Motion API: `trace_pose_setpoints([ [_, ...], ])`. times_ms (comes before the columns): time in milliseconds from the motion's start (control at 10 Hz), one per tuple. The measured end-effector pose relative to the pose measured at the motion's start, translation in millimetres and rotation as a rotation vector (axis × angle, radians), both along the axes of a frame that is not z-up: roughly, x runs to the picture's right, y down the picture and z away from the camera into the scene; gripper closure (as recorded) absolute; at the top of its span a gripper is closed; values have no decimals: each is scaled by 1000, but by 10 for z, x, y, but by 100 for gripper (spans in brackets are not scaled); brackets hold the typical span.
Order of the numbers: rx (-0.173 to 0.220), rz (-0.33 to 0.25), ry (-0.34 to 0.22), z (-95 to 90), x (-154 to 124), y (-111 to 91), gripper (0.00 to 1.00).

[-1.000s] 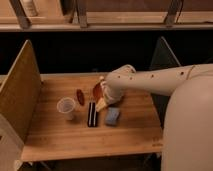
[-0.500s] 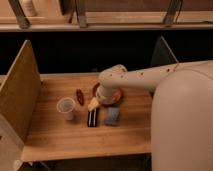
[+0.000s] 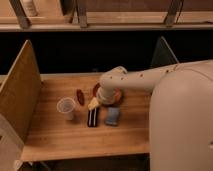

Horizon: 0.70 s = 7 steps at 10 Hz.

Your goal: Place the eraser on the white sponge

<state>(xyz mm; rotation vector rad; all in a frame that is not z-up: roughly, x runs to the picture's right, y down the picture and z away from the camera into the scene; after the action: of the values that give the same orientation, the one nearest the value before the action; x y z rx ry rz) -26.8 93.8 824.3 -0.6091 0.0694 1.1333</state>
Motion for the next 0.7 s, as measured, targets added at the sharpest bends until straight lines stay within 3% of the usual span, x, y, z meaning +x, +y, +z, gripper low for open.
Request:
trace_pose_setpoints([
  [500, -18, -5, 57, 208, -222, 300, 20],
  [700, -6, -12, 61, 278, -419, 243, 20],
])
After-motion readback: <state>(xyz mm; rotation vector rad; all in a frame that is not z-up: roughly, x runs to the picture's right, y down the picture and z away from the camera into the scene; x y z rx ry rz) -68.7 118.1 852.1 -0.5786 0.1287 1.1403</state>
